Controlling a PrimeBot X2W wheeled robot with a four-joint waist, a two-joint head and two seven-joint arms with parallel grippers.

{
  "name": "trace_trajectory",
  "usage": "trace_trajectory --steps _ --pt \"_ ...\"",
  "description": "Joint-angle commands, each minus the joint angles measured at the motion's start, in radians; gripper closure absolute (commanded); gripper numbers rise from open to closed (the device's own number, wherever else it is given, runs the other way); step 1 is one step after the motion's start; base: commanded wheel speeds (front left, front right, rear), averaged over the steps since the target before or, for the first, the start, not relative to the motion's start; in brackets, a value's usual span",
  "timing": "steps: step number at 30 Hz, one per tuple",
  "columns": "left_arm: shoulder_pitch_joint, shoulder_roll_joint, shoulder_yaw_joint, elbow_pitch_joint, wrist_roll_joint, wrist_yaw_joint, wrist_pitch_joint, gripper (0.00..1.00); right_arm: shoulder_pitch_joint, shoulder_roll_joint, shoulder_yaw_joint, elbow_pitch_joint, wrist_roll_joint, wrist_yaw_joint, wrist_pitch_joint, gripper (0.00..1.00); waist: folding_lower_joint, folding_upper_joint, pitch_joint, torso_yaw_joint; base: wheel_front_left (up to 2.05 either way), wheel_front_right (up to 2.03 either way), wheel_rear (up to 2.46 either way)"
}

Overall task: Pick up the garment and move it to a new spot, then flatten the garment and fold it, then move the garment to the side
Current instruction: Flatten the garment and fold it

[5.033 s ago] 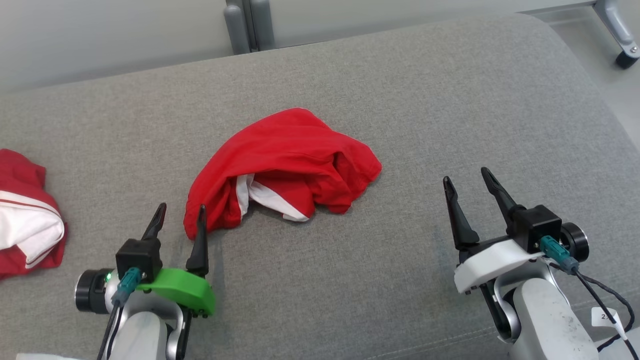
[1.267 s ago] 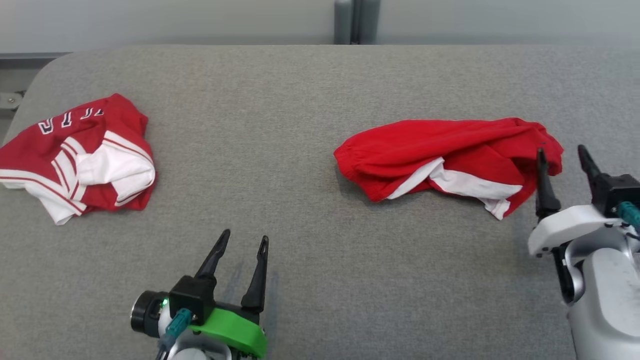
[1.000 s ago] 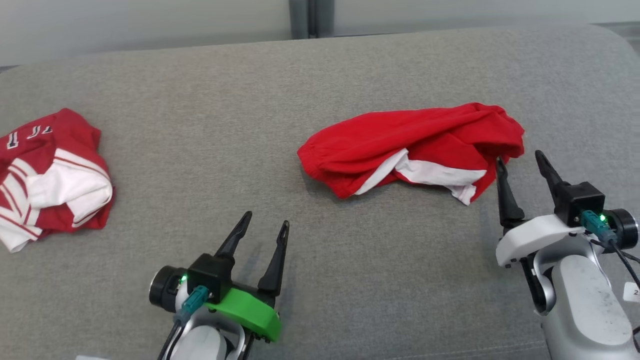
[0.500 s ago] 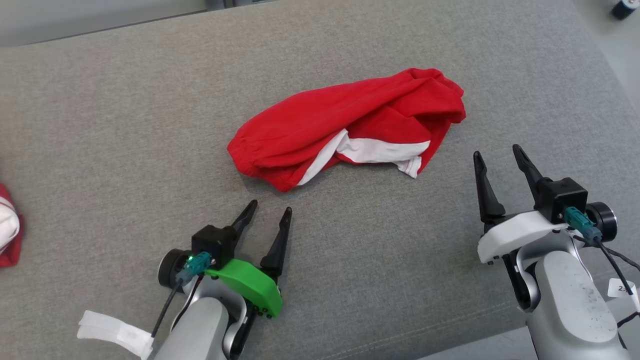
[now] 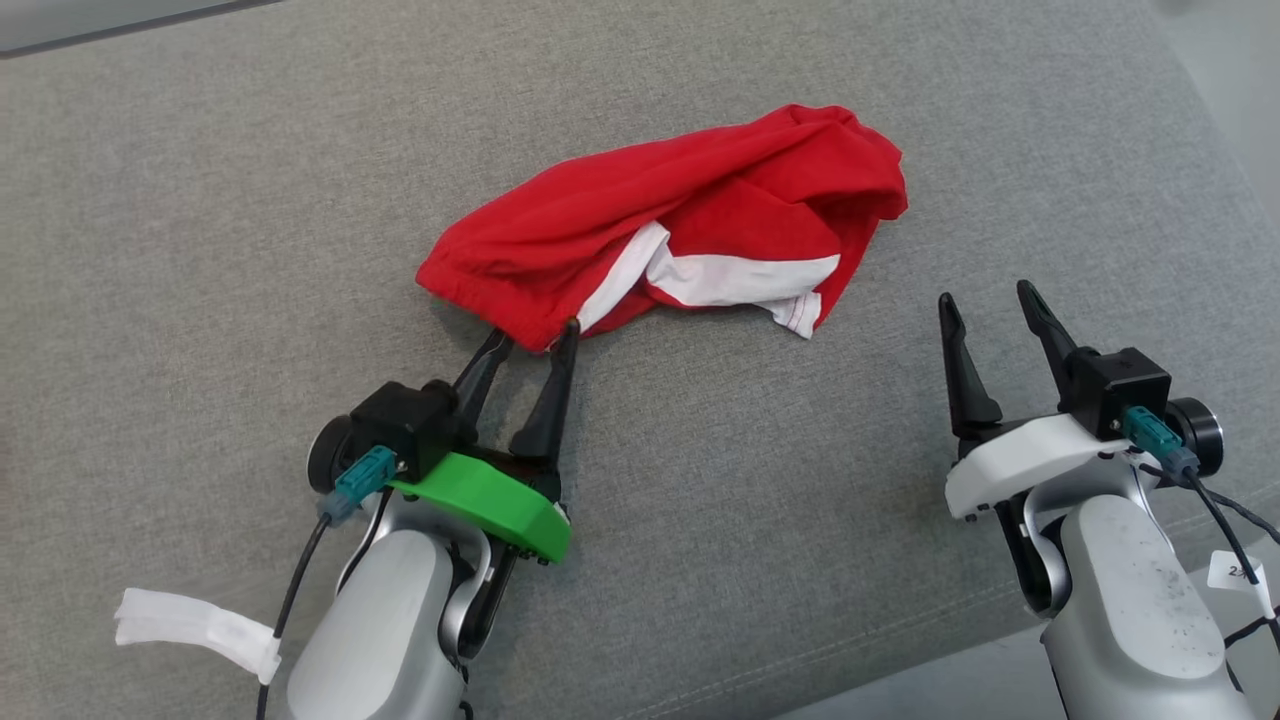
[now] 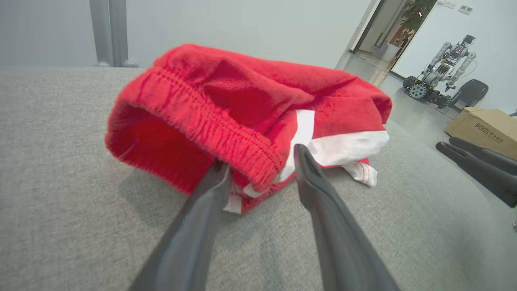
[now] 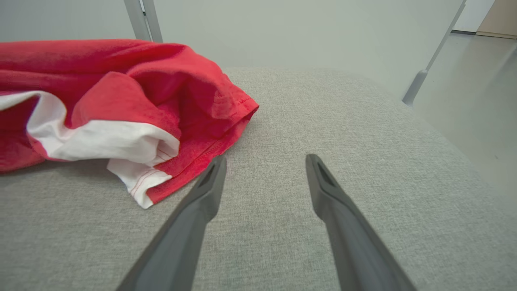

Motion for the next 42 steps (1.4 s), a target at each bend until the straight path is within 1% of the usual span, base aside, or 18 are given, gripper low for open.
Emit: trace_trajectory --steps 1,7,9,15,19,22,24,28,29,30,31,34,37,40,42 --pt "0.008 0.008 0.008 -0.022 0.004 -0.002 0.0 1.0 0.003 0.003 -0.001 0.003 0.003 -0.001 -0.003 0.0 0.0 0.0 -0.006 0.009 0.0 0.0 0.0" --pt "0.041 0.022 0.033 -0.101 0.009 -0.002 0.0 1.0 0.021 0.005 -0.019 0.015 0.007 -0.001 -0.003 0.0 0.0 0.0 -0.037 0.057 0.0 0.0 0.0" --pt "0.051 0.022 0.061 -0.127 0.008 -0.002 0.0 1.0 0.026 0.004 -0.021 0.02 0.01 -0.001 -0.003 0.0 0.0 0.0 -0.053 0.081 0.0 0.0 0.0" --pt "0.088 0.025 0.138 -0.202 0.014 -0.001 0.0 1.0 0.058 -0.001 -0.027 0.021 0.014 -0.001 -0.003 0.0 0.0 0.0 -0.115 0.179 0.0 0.0 0.0" --pt "0.123 0.037 0.168 -0.199 0.011 -0.001 0.0 1.0 0.083 0.001 -0.027 0.029 0.017 -0.001 -0.003 0.0 0.0 0.0 -0.16 0.254 0.0 0.0 0.0" --pt "0.155 0.049 0.192 -0.18 0.016 -0.001 0.0 1.0 0.09 0.004 -0.021 0.035 0.024 -0.001 -0.003 0.0 0.0 0.0 -0.18 0.298 0.0 0.0 0.0" --pt "0.166 0.053 0.195 -0.169 0.019 -0.001 0.0 1.0 0.092 0.005 -0.019 0.036 0.024 -0.001 -0.003 0.0 0.0 0.0 -0.186 0.309 0.0 0.0 0.0" --pt "0.212 0.061 0.215 -0.09 0.009 -0.001 0.0 1.0 0.108 0.009 0.003 0.045 0.033 -0.001 -0.003 0.0 0.0 0.0 -0.199 0.338 0.0 0.0 0.0" --pt "0.219 0.062 0.217 -0.068 0.007 -0.001 0.0 0.94 0.107 0.009 0.008 0.047 0.035 -0.001 -0.003 0.0 0.0 0.0 -0.199 0.34 0.0 0.0 0.0" --pt "0.22 0.064 0.227 -0.05 0.012 -0.001 0.0 0.59 0.105 0.008 0.014 0.047 0.036 -0.001 -0.003 0.0 0.0 0.0 -0.199 0.341 0.0 0.0 0.0" --pt "0.228 0.062 0.237 -0.019 0.014 -0.001 0.0 0.0 0.105 0.009 0.022 0.048 0.037 -0.001 -0.003 0.0 0.0 0.0 -0.199 0.341 0.0 0.0 0.0" --pt "0.244 0.046 0.253 0.033 0.035 -0.001 0.0 0.0 0.099 0.005 0.046 0.043 0.044 -0.001 -0.003 0.0 0.0 0.0 -0.195 0.339 0.0 0.0 0.0" --pt "0.253 0.029 0.27 0.086 0.056 -0.001 0.0 0.0 0.075 -0.006 0.1 0.022 0.062 -0.001 -0.003 0.0 0.0 0.0 -0.187 0.34 0.0 0.0 0.0" --pt "0.259 0.014 0.267 0.095 0.069 -0.001 0.0 0.0 0.062 -0.019 0.157 0.003 0.088 -0.001 -0.003 0.0 0.0 0.0 -0.182 0.35 0.0 0.0 0.0" --pt "0.265 0.008 0.27 0.082 0.081 -0.001 0.0 0.0 0.051 -0.039 0.217 -0.001 0.114 -0.001 -0.003 0.0 0.0 0.0 -0.176 0.371 0.0 0.0 0.0"
